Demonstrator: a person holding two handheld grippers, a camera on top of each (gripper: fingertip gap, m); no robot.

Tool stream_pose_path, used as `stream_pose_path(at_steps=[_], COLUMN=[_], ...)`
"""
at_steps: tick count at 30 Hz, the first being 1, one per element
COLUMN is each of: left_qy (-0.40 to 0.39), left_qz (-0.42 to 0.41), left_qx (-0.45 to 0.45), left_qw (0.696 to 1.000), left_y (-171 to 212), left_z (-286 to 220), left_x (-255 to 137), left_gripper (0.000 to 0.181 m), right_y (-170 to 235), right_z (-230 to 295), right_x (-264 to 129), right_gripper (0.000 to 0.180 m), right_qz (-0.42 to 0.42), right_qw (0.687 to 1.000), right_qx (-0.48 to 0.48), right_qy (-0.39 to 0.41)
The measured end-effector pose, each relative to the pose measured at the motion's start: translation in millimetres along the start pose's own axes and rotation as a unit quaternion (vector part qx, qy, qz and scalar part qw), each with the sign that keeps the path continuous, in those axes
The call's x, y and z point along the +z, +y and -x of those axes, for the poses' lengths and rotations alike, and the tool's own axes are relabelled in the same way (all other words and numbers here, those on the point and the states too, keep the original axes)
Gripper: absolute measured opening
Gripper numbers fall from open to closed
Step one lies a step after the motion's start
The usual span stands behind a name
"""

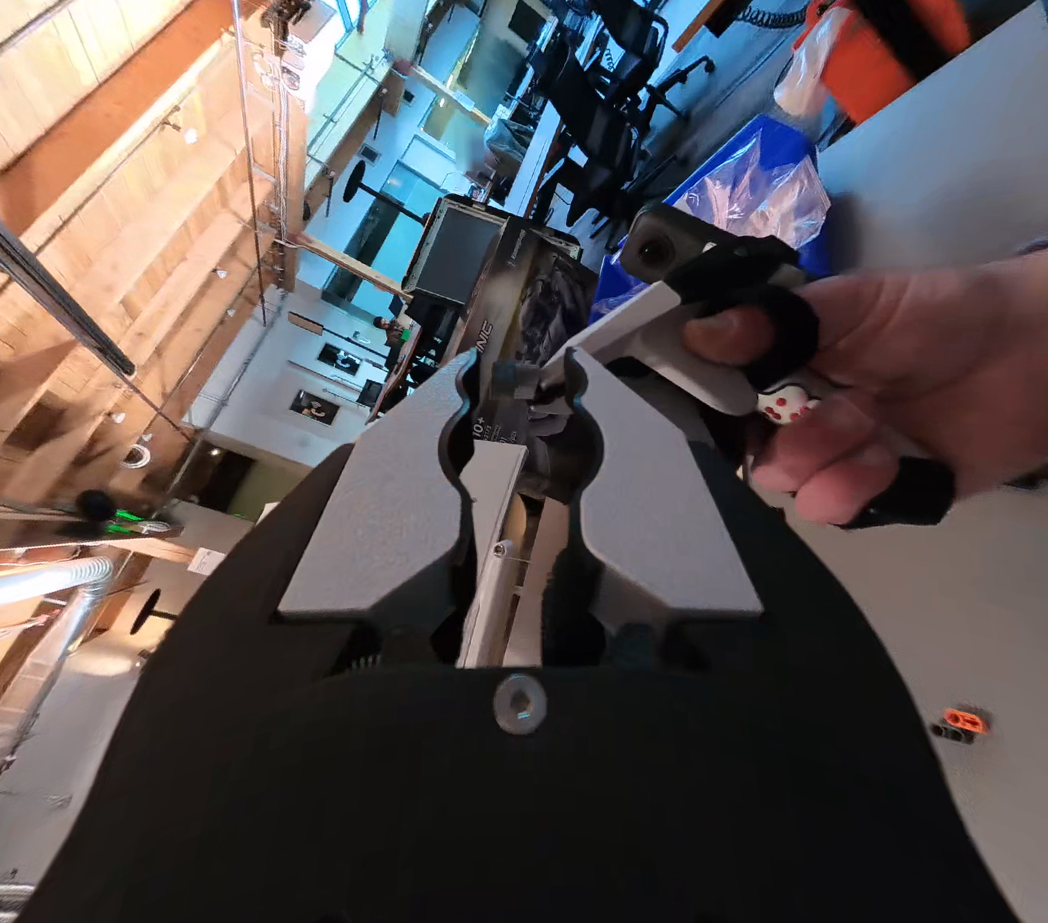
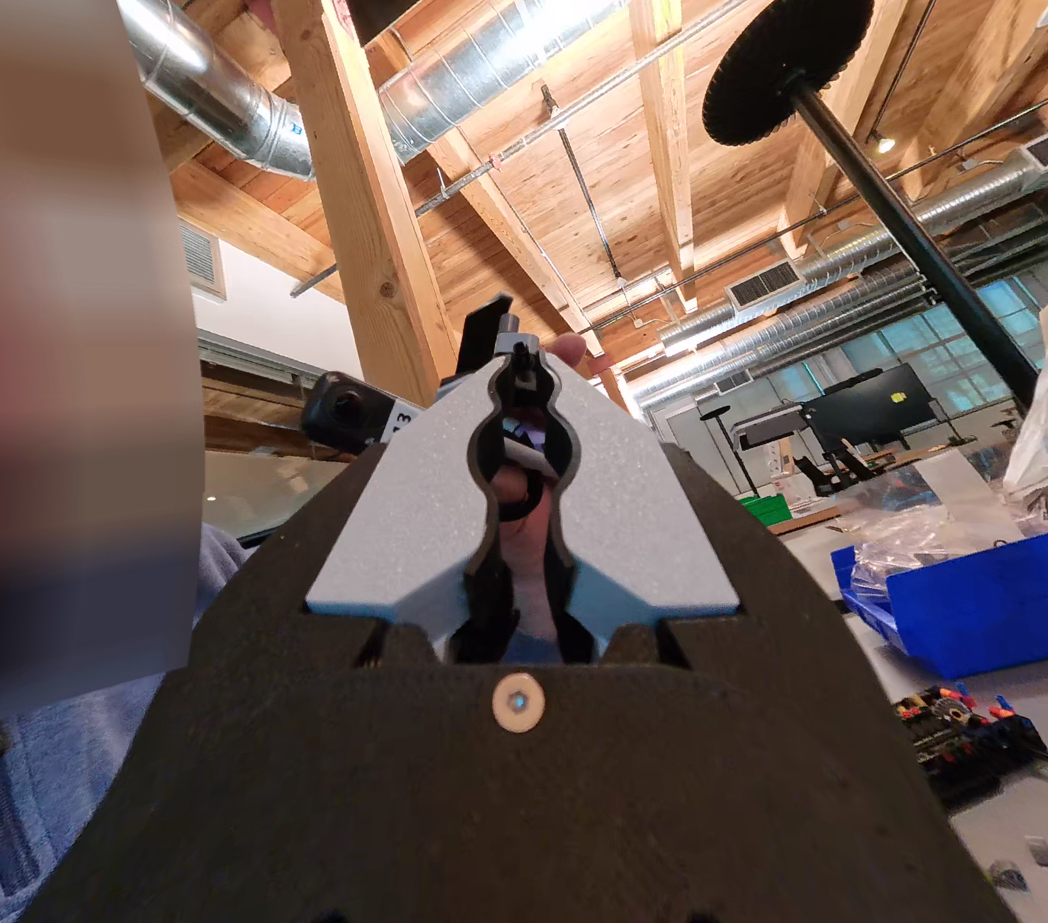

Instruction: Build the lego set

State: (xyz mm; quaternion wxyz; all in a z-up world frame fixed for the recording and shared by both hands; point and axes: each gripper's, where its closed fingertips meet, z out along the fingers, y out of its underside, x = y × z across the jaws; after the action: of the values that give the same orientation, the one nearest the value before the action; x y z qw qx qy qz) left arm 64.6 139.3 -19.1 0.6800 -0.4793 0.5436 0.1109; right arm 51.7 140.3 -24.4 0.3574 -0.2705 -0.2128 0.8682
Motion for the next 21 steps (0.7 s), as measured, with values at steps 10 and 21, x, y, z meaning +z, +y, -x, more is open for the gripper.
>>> stream_pose_path(at_steps=[10,21], left_qy=[0.041,0.048], left_qz=[-0.07,-0.062], left_qx=[-0.105,-0.065], left_qw=[0.991,0.995], left_y=[-12,-11], left_z=[7,7], left_x=[-9,-11], left_gripper=[0.015,0.007], right_y=[-4,-3], right_z=[6,8], right_x=[0,1], right_gripper=[0.004,0.004], right_qz=[-0.001,0.002], right_qw=[1.0,1.0], right_qx=[-0.002,0.003], right_qy=[-0.011,-0.018])
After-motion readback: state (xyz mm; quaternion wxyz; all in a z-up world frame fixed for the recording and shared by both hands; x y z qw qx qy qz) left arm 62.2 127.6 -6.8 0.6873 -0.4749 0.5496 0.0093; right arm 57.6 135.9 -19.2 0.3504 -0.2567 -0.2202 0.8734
